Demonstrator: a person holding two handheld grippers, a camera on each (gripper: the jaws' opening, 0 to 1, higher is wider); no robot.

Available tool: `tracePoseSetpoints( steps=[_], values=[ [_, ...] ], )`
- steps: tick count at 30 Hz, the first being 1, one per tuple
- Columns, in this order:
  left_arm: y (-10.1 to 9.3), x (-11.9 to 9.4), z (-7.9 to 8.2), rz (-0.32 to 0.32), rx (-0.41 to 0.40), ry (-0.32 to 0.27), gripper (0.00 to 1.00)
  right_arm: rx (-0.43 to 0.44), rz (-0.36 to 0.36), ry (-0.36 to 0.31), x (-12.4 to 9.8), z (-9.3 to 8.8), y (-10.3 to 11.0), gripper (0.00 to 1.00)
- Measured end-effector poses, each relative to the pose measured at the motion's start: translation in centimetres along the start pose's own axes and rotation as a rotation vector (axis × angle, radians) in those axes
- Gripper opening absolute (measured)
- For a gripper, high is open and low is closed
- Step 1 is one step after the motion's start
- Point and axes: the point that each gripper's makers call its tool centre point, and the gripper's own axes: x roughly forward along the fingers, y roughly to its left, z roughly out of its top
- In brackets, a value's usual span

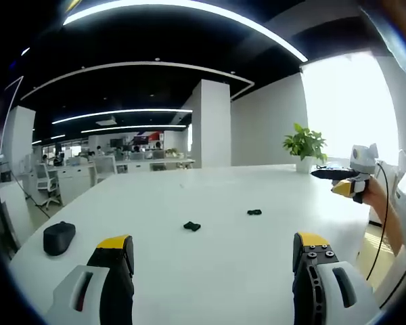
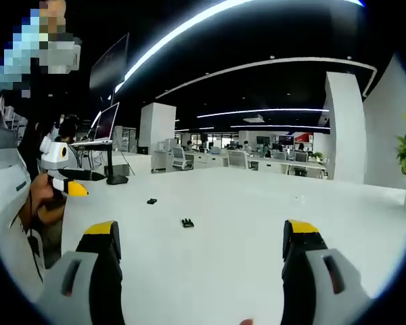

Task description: Snap the two parts of the plastic buckle together until the buckle closes and remains connected.

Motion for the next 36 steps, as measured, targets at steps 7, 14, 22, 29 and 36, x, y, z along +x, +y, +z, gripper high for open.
tracePoseSetpoints(
  steps=[7,14,22,29,36],
  values=[
    [-0.1,0.1,-0.3,-0.007,-0.003,0.001,0.99,-0.045,0.039,0.026,1.6,0.2,-0.6,1.00],
    [-0.2,0.1,-0.3,-0.013,-0.001,0.005,0.99,-0.040,0.117,0.053,3.5,-0.3,-0.2,1.00],
    [-0.7,0.3,-0.5,-0.036,-0.004,0.007,0.99,-0.013,0.178,0.085,5.5,-1.2,0.3,1.00],
    [-0.7,0.4,-0.8,-0.044,-0.005,0.013,0.99,-0.016,0.190,0.114,6.5,-1.5,0.2,1.00],
    [-0.7,0.6,-0.9,-0.053,-0.004,0.017,0.99,-0.029,0.211,0.155,7.7,-1.9,0.2,1.00]
  ],
)
